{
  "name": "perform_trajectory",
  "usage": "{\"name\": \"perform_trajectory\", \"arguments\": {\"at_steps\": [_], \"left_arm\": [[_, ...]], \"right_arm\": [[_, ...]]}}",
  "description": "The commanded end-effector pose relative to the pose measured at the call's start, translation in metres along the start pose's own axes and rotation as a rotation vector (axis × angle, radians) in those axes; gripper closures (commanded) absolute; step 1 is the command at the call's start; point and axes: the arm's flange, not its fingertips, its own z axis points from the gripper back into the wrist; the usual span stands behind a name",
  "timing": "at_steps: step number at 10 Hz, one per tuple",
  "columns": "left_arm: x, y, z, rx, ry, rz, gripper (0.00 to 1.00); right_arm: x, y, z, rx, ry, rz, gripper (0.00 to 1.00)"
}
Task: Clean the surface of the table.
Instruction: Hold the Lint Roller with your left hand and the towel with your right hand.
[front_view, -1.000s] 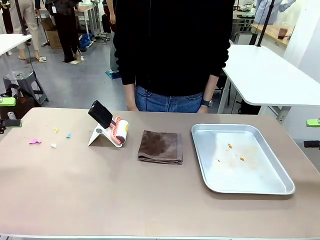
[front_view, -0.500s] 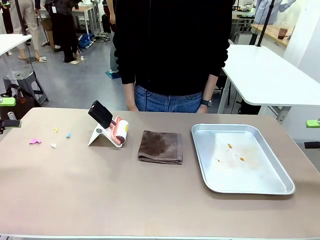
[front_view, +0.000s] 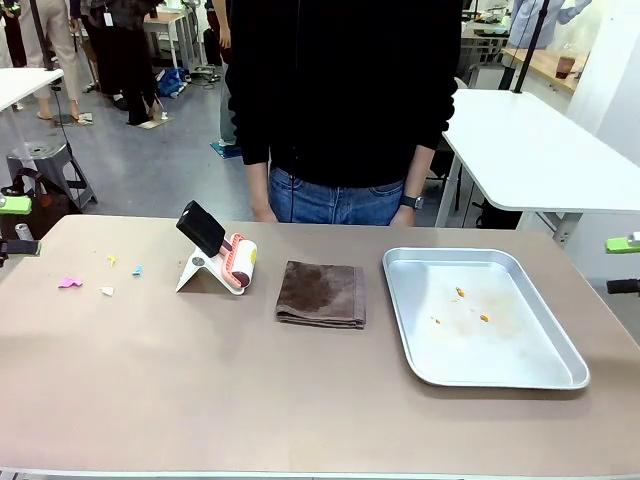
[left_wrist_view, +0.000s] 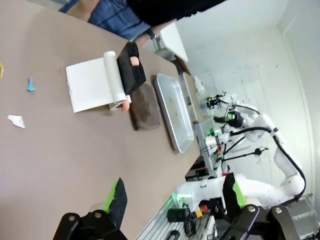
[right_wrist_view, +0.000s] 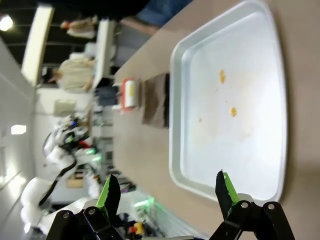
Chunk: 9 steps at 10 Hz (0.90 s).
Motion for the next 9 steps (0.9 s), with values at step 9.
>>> {"name": "perform_trajectory", "arguments": {"at_steps": [9], "left_arm": [[0.094, -0.100, -0.156, 0.323, 0.418, -0.085, 0.00]], "right_arm": [[-0.042, 0.220, -0.219, -0.491, 0.113, 0.359, 0.00]]}}
